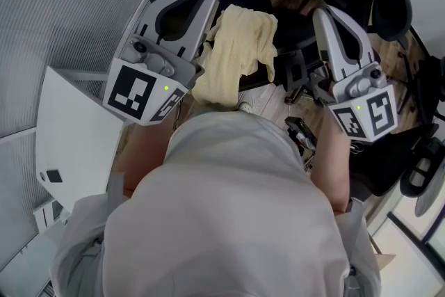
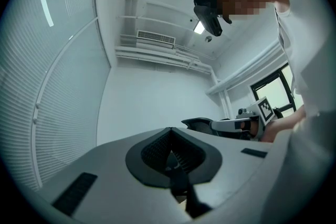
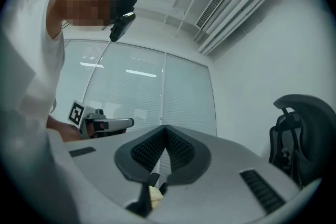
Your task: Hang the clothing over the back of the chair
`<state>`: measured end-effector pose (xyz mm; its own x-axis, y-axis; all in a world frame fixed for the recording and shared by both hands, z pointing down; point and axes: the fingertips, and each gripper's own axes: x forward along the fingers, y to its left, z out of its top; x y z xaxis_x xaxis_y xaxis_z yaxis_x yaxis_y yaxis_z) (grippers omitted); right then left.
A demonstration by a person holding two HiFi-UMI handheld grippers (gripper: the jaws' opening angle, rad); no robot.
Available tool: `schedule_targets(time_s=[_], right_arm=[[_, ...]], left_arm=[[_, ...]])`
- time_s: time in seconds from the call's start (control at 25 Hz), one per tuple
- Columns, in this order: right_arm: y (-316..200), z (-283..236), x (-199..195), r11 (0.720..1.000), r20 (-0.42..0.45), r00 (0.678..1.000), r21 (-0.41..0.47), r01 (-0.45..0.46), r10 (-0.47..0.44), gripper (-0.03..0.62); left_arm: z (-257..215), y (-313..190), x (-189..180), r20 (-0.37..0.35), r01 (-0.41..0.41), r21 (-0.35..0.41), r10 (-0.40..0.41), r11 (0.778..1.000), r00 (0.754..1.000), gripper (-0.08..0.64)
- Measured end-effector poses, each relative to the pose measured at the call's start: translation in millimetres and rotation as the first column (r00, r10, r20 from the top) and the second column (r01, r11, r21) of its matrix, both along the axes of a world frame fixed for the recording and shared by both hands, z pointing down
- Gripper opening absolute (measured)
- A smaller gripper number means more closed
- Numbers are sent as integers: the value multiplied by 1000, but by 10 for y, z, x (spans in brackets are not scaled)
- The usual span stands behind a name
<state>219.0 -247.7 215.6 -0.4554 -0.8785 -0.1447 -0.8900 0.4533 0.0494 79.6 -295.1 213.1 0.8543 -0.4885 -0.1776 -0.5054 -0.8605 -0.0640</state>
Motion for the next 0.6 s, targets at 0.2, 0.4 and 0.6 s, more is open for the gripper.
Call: schedule_targets(time_s=[0.2, 0.4, 0.6], right_arm=[[30, -44, 21, 1000, -12, 1000, 18, -22, 22, 21], [54, -17, 35, 999, -10, 999, 15, -32, 32, 21], [69, -1, 35, 999, -7, 999, 12, -37, 37, 21]], left_arm=[[-21, 60, -4, -8, -17, 4, 17, 1000, 1000, 14], [4, 90, -9, 10, -12, 10, 11, 1000, 1000, 14], [41, 95, -10, 19, -10, 1, 10, 1000, 1000, 14]])
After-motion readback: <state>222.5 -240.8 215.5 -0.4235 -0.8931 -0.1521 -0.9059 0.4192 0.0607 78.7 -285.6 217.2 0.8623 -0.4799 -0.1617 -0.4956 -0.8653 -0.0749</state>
